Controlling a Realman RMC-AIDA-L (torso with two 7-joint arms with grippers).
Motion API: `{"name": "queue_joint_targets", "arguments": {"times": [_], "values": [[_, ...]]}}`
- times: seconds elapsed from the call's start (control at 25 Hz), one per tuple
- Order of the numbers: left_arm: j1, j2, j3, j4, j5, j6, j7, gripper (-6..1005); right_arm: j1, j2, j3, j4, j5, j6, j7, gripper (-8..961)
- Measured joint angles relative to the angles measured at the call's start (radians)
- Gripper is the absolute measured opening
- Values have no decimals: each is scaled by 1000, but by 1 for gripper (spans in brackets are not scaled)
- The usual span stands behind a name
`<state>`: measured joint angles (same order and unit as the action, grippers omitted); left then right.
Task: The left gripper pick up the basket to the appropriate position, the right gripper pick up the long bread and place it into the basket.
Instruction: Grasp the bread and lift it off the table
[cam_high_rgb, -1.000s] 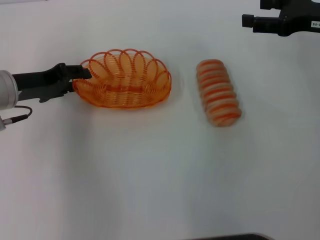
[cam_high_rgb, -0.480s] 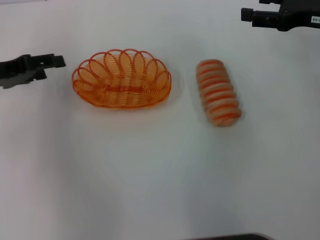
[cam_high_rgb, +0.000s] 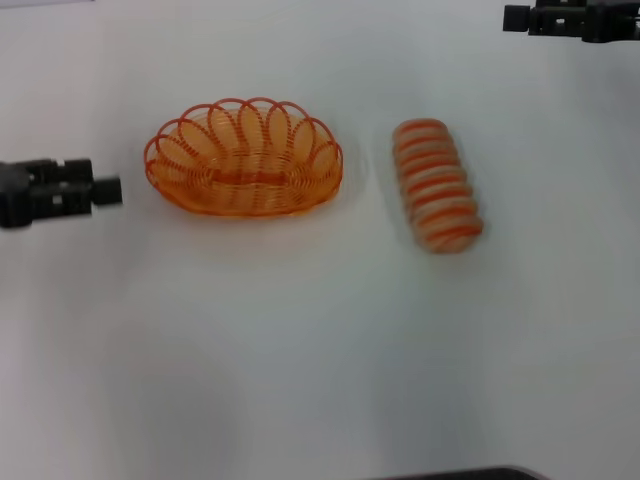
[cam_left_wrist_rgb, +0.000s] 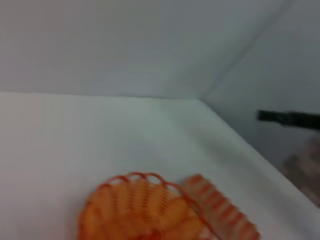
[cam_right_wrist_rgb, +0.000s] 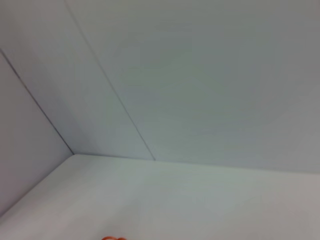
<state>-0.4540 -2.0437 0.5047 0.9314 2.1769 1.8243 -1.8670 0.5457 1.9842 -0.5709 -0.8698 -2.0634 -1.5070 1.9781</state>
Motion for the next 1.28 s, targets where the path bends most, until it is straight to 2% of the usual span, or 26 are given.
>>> {"name": "queue_joint_targets", "arguments": {"times": [0.16, 0.32, 0.44, 0.6, 0.8, 1.08, 1.28], "values": [[36, -6, -6, 19, 2, 115, 158, 779, 30, -33, -60, 10, -48, -17, 240, 846], [64, -9, -38, 36, -2, 145, 242, 780, 91, -58, -132, 35, -135, -29, 435, 862], [98, -17, -90, 59, -14, 167, 364, 783, 151, -68, -152, 58, -213, -57, 549, 875], [110, -19, -125, 69, -34, 198, 432, 794, 221, -78, -152, 61, -313, -84, 706, 891], [111, -23, -121, 88, -33, 203, 468, 834, 307, -77, -154, 109, -444, -95, 834, 935], [104, -24, -108, 96, -28, 186, 491, 853, 372, -65, -209, 141, -545, -112, 912, 945], [104, -25, -85, 107, -26, 166, 493, 852, 423, -47, -263, 156, -612, -107, 950, 945]]}}
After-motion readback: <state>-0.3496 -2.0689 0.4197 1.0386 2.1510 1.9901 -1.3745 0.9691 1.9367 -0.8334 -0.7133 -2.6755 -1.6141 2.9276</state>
